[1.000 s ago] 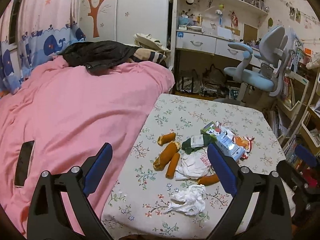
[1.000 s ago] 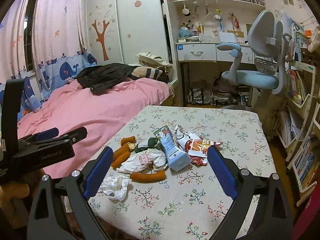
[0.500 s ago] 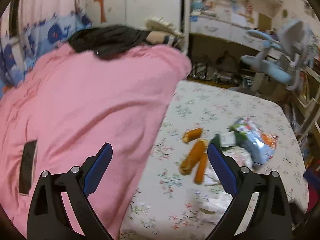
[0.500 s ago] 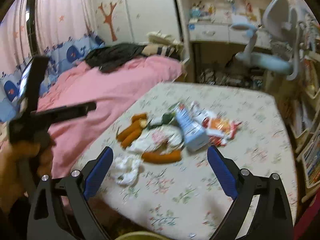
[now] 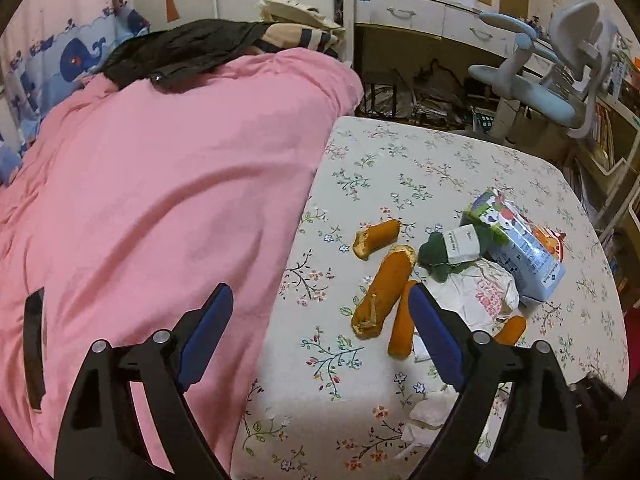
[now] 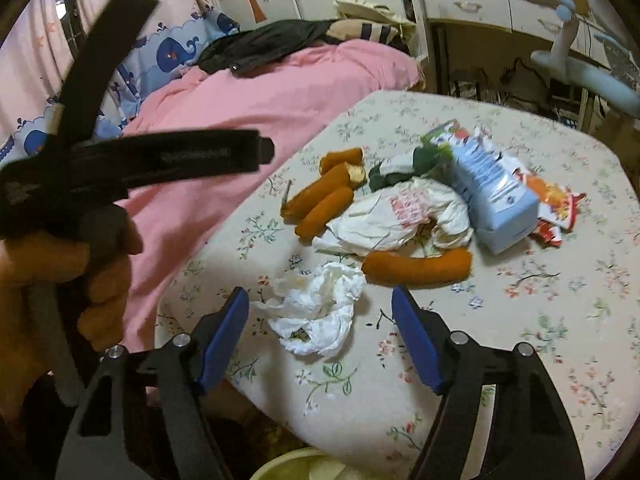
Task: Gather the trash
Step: 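Grasp the crumpled white tissue on the tablecloth with the right tool, then grasp an orange sausage snack with the left tool while the right tool holds the tissue, then lower both tools over the yellow bin and release sausage and tissue, then grasp an orange sausage with the left tool while the right tool grasps another, then carry both held orange sausages over the yellow bin, then open both tools over the yellow bin to drop the sausages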
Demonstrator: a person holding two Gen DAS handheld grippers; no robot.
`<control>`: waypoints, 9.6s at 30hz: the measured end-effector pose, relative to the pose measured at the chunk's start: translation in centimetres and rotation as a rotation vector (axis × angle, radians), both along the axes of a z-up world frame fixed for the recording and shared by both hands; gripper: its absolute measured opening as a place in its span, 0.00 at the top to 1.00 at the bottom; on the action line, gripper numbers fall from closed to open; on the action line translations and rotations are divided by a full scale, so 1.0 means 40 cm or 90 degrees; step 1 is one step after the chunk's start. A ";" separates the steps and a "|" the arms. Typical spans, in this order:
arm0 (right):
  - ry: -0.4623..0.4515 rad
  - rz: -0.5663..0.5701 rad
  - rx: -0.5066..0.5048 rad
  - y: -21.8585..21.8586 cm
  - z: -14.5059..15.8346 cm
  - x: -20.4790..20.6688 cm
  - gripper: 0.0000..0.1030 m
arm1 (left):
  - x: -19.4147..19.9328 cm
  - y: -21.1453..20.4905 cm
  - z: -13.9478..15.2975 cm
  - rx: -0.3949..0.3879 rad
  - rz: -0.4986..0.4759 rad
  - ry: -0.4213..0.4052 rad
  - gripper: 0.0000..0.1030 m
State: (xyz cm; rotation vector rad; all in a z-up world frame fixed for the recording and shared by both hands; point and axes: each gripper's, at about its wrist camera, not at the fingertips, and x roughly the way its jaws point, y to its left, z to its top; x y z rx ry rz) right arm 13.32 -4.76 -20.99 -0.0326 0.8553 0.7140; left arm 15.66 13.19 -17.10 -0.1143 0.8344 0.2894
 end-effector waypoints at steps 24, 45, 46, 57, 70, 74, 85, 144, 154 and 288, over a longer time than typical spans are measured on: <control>0.049 -0.028 0.008 -0.120 -0.028 0.024 0.80 | 0.175 -0.036 -0.139 -0.031 -0.132 0.085 0.65; -0.006 -0.069 0.086 -0.196 0.056 -0.025 0.80 | -0.024 -0.061 0.061 -0.028 -0.087 -0.078 0.84; -0.012 -0.069 0.088 -0.197 0.064 -0.030 0.80 | -0.042 -0.072 0.071 -0.025 -0.088 -0.086 0.84; -0.082 -0.057 0.084 -0.221 0.119 -0.185 0.80 | -0.281 -0.187 0.113 -0.033 -0.118 -0.146 0.84; 0.003 -0.058 0.053 -0.261 0.033 -0.328 0.80 | -0.480 -0.297 0.016 -0.042 -0.172 -0.068 0.84; 0.042 -0.058 0.036 -0.276 -0.002 -0.358 0.79 | -0.511 -0.315 -0.016 -0.045 -0.181 -0.039 0.84; 0.082 -0.149 0.027 -0.348 -0.039 -0.370 0.44 | -0.587 -0.392 -0.121 -0.071 -0.212 0.074 0.84; -0.130 -0.004 0.004 -0.198 0.149 -0.050 0.12 | -0.149 -0.100 0.067 -0.019 -0.038 -0.103 0.11; -0.109 0.185 -0.119 -0.097 0.055 0.054 0.29 | 0.014 -0.049 -0.040 -0.031 -0.094 0.024 0.20; -0.056 -0.273 0.131 -0.432 0.048 -0.404 0.29 | -0.569 -0.437 -0.159 -0.046 -0.261 0.090 0.53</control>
